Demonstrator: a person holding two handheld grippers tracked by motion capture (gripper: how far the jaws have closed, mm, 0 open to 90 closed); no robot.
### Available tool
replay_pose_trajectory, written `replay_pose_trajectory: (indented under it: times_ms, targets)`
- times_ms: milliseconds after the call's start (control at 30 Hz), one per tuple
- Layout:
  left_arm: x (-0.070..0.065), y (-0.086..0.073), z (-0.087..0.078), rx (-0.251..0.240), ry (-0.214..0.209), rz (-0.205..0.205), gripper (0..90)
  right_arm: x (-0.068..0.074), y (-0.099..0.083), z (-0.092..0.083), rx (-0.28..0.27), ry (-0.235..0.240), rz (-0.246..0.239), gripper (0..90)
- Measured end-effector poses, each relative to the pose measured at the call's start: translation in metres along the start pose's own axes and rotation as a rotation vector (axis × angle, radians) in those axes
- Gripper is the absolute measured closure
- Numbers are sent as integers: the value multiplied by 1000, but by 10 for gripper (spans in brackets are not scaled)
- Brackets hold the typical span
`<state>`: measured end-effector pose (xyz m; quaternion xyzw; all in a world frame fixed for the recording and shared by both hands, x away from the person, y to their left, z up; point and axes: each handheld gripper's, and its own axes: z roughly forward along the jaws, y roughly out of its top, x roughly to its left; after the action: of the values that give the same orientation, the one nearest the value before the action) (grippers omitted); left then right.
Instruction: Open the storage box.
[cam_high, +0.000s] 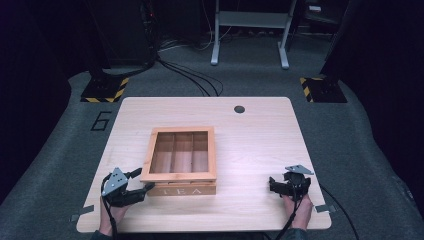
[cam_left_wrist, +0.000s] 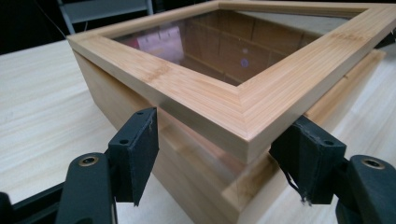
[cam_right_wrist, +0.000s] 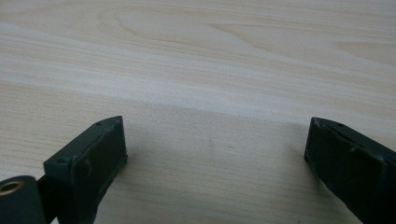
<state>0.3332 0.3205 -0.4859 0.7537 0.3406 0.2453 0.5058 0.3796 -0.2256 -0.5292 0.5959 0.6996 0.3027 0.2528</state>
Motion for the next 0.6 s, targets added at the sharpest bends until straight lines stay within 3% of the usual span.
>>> replay_pose_trajectory:
  times_ms: [267, 600]
  targets:
    - [0, 14, 0, -39, 44, 24, 280, -1, 0, 0, -2, 2, -7, 51]
    - [3, 25, 1, -47, 46, 63, 288, -1, 0, 0, -2, 2, -7, 51]
